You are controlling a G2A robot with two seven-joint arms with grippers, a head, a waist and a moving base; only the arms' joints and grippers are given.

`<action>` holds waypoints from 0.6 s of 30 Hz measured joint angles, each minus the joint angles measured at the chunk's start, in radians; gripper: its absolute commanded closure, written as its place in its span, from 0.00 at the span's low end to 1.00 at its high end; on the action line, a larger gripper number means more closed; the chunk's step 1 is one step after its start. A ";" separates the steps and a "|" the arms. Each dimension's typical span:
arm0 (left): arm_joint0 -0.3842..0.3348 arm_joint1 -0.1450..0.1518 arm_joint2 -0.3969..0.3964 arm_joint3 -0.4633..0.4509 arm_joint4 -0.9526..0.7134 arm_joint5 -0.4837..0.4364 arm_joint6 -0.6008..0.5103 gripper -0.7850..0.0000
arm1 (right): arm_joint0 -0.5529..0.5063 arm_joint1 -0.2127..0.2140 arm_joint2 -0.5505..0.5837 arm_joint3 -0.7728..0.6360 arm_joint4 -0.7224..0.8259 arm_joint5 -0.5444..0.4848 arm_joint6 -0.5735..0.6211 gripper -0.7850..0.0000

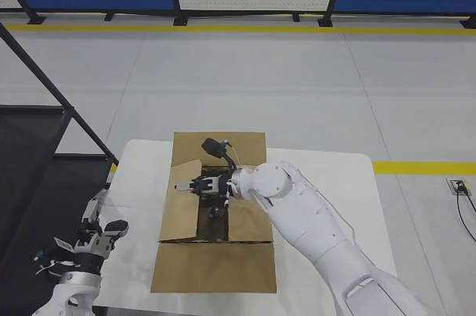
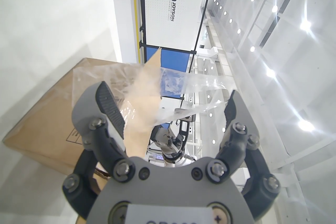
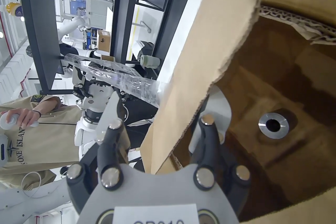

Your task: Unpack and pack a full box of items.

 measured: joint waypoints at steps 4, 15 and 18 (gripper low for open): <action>-0.001 0.000 -0.006 0.001 -0.004 0.003 -0.005 0.00 | 0.016 -0.009 -0.009 0.033 -0.010 0.037 -0.022 1.00; 0.002 -0.001 -0.029 -0.016 -0.017 0.015 -0.011 0.00 | 0.043 -0.019 -0.007 0.098 -0.001 0.050 -0.011 1.00; 0.004 -0.001 -0.027 -0.023 -0.011 0.016 -0.014 0.00 | 0.046 -0.021 -0.007 0.105 0.000 0.047 -0.010 1.00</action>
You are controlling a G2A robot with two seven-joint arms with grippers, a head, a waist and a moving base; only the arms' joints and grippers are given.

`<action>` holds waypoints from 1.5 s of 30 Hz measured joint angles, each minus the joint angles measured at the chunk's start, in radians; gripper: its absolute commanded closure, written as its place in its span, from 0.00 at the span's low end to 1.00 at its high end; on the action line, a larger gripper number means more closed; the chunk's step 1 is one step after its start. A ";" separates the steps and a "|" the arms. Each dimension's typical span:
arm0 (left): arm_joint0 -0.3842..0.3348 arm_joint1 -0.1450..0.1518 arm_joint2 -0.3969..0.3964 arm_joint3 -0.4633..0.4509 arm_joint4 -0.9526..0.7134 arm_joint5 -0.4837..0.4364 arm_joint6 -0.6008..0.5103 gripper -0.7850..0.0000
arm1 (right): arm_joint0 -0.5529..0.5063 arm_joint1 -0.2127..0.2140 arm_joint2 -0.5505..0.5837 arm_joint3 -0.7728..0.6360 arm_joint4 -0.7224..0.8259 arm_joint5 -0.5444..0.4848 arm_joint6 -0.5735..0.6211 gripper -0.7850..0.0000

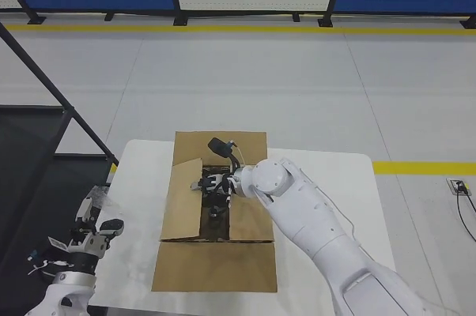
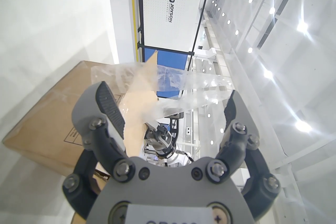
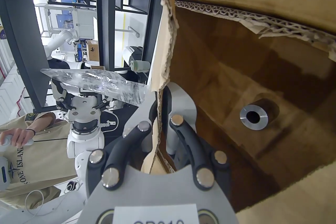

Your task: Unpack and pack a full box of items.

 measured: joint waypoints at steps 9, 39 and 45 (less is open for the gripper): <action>0.002 -0.001 0.018 -0.014 0.026 0.004 -0.012 0.00 | 0.007 -0.007 0.000 0.022 0.002 -0.012 0.004 1.00; 0.087 -0.007 -0.023 -0.126 0.006 -0.033 -0.035 0.00 | 0.016 -0.012 0.017 0.061 -0.002 -0.042 0.011 1.00; 0.102 -0.008 -0.031 -0.141 0.009 -0.041 -0.044 0.00 | 0.014 -0.013 0.020 0.061 -0.004 -0.047 0.014 1.00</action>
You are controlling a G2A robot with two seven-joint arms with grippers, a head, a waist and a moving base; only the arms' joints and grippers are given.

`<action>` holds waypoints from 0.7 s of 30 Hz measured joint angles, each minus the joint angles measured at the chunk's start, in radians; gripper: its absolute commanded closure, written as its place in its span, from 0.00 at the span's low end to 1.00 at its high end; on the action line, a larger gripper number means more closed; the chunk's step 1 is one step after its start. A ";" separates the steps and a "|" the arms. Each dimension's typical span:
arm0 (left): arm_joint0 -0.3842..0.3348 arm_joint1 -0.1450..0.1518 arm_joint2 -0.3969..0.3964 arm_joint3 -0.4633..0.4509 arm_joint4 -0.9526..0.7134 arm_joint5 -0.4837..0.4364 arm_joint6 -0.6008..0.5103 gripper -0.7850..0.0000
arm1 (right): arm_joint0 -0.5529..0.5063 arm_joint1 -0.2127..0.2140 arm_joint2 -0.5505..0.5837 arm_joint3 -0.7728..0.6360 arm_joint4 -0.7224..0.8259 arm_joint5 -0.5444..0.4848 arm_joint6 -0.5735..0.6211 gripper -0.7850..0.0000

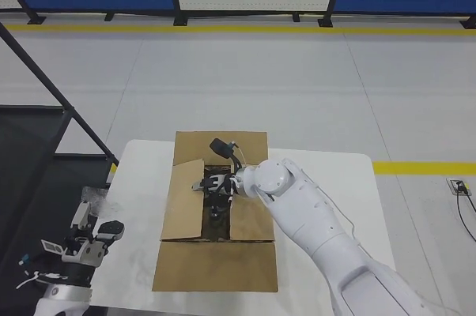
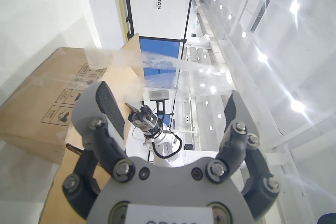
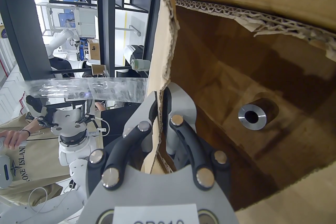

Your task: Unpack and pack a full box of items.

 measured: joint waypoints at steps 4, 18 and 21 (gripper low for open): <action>0.005 -0.001 -0.001 -0.004 0.000 -0.006 0.000 0.00 | -0.002 0.000 0.002 0.001 -0.002 -0.002 -0.001 1.00; 0.007 -0.003 -0.057 0.018 -0.079 -0.010 -0.035 0.00 | -0.007 0.001 0.009 -0.008 -0.009 0.004 -0.001 1.00; 0.013 -0.004 -0.114 0.045 -0.144 -0.036 -0.036 0.00 | -0.007 0.002 0.011 -0.008 -0.011 0.003 -0.001 1.00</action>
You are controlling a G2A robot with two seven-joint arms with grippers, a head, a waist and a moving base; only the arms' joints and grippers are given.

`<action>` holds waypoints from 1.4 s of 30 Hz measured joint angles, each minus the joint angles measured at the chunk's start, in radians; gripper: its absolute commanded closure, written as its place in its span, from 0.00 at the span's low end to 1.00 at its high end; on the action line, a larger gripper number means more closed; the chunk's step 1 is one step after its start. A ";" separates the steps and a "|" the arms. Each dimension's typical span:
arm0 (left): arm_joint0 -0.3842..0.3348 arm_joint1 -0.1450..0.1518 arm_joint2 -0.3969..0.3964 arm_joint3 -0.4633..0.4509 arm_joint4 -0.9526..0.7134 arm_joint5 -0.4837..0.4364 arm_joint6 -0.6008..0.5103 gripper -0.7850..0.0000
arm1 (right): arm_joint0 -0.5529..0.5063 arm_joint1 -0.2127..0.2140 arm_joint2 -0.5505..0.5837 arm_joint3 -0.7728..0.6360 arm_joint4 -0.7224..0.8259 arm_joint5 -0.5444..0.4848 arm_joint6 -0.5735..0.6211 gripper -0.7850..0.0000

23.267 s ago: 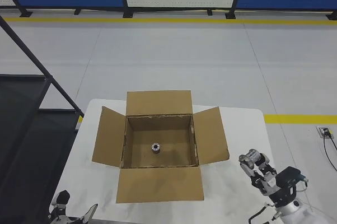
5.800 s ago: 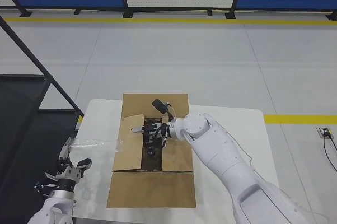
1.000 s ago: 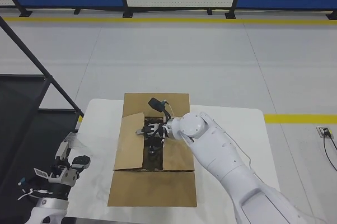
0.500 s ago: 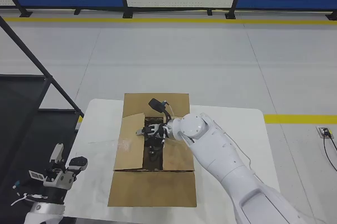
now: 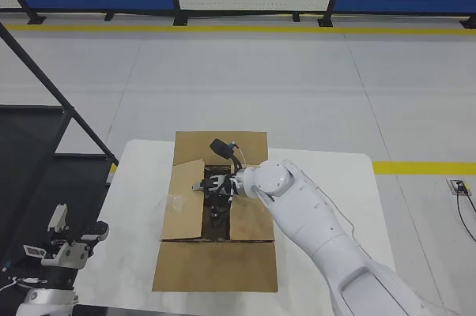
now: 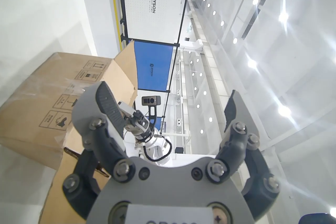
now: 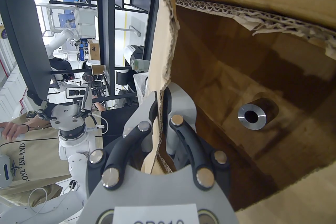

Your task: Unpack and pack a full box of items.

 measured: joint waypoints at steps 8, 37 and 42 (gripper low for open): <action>0.047 -0.005 -0.096 0.049 -0.106 -0.044 -0.041 0.00 | -0.001 0.005 0.010 0.001 -0.003 -0.003 0.000 0.57; 0.054 -0.002 -0.093 0.045 -0.082 -0.026 -0.088 0.00 | -0.181 0.120 0.169 -0.446 -0.228 0.172 -0.136 0.00; 0.041 0.005 -0.045 0.041 -0.005 0.043 -0.142 0.00 | -0.175 0.134 0.224 -0.419 -0.182 0.144 -0.135 0.00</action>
